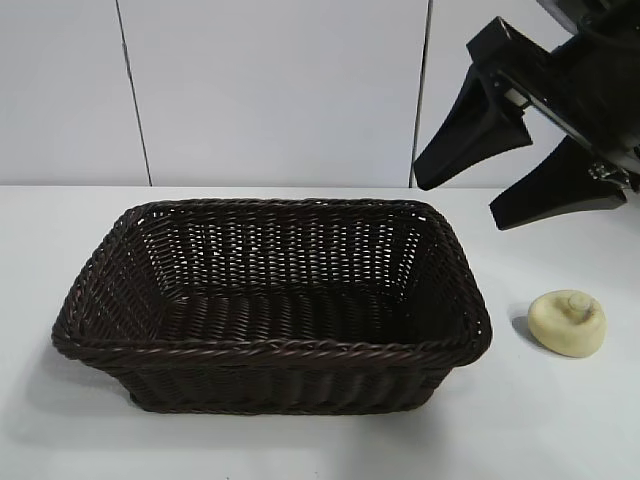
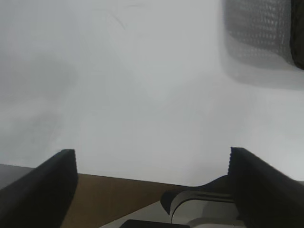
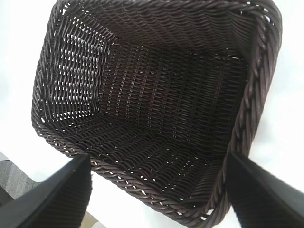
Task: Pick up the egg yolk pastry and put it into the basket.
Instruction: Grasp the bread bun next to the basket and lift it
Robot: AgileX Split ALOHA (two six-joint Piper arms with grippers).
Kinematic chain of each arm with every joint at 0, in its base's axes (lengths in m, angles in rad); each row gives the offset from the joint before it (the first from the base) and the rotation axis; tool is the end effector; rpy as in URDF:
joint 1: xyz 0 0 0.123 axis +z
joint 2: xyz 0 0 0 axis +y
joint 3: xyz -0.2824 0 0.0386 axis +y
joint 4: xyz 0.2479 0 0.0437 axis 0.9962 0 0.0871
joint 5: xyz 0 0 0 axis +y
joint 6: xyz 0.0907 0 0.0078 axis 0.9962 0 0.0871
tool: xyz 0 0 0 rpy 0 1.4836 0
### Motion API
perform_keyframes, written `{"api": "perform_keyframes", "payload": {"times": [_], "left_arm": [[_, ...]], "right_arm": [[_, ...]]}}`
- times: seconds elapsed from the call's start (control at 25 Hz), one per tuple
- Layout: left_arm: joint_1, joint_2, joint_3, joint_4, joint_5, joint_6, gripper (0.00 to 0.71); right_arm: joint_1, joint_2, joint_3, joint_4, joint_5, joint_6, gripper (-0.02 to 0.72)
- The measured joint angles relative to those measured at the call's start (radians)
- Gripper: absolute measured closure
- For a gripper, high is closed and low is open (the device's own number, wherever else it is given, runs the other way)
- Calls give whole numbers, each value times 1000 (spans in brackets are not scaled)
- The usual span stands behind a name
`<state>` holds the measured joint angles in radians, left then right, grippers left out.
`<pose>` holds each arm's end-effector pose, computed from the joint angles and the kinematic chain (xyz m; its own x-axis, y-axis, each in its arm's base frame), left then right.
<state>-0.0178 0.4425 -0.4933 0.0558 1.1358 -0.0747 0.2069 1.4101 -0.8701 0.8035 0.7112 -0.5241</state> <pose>0.0560 0.0036 0.2586 -0.8382 -0.0362 -0.5441 -0.0526 0.9985 0.0147 0.2573 0.0978 0.2507 -0.8721 -0.0556 -0.4861 -0.3129 0.8273 0.4666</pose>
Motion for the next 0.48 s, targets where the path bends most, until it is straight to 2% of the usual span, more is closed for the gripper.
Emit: {"api": "perform_keyframes", "payload": {"times": [0.48], "left_arm": [[0,-34,5,-1,-25,-5,86]], "right_arm": [[0,0,0,0,2,0,143]]}}
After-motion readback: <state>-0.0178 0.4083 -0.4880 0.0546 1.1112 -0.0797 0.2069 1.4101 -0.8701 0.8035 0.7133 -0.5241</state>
